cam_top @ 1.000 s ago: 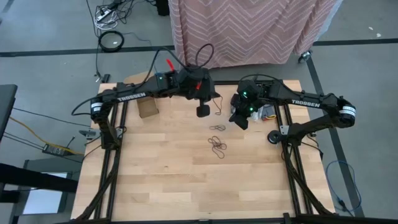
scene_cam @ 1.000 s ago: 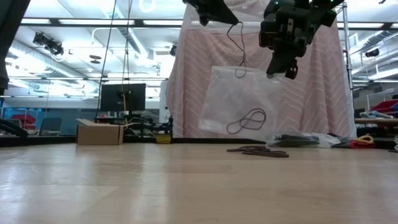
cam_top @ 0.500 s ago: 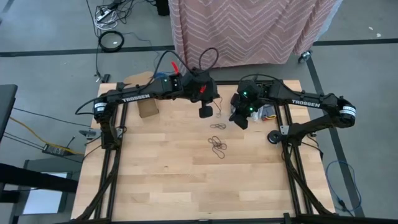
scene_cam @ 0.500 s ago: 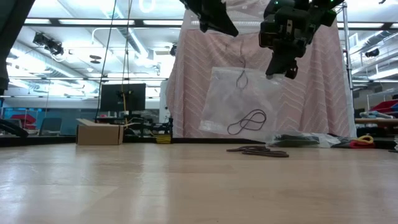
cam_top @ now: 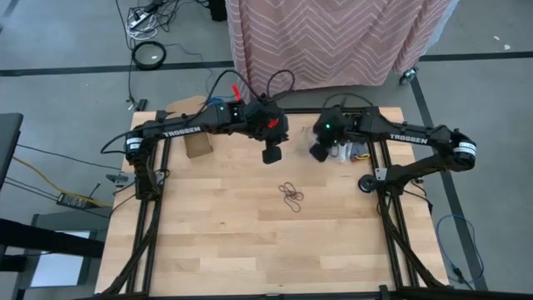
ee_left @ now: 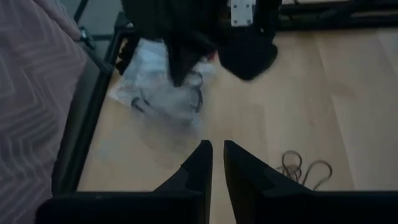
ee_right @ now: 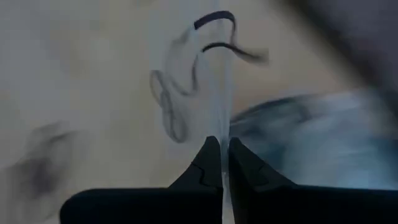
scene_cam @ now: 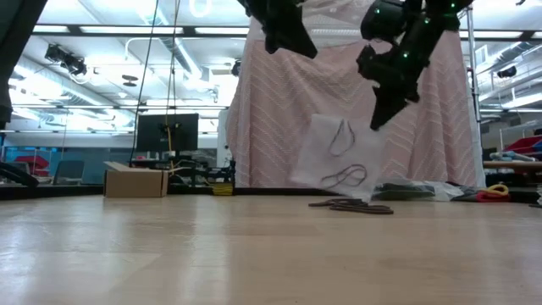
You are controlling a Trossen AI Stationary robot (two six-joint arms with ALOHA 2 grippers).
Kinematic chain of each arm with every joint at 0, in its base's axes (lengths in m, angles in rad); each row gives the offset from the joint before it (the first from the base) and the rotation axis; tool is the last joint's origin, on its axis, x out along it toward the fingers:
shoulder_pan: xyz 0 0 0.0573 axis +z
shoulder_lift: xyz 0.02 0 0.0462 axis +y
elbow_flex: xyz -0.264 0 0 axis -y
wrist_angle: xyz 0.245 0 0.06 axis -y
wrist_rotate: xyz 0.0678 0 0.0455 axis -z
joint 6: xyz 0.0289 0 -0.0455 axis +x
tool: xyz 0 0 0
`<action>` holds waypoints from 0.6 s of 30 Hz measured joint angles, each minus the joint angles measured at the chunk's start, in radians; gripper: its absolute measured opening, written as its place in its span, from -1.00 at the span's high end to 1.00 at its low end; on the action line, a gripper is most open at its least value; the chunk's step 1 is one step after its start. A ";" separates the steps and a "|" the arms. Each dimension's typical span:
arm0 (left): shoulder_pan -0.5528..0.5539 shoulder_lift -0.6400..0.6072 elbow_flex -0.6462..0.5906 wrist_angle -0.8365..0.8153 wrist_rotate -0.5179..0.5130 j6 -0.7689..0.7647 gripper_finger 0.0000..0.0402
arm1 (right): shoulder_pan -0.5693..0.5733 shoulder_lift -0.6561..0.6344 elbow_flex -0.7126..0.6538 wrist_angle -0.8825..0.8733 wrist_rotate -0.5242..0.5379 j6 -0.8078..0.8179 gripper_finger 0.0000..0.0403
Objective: Sort rubber bands
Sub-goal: Put the black rubber band into the transparent zip bag
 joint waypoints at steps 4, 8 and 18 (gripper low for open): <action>0.000 0.000 0.000 -0.027 -0.001 0.000 0.75 | -0.033 -0.001 0.028 -0.026 -0.069 -0.060 1.00; 0.000 0.000 -0.001 -0.037 -0.001 0.000 0.77 | -0.036 -0.001 0.027 -0.099 0.065 -0.035 1.00; -0.002 0.000 -0.180 0.029 0.125 -0.103 0.77 | -0.060 -0.001 0.022 -0.080 -0.134 -0.012 1.00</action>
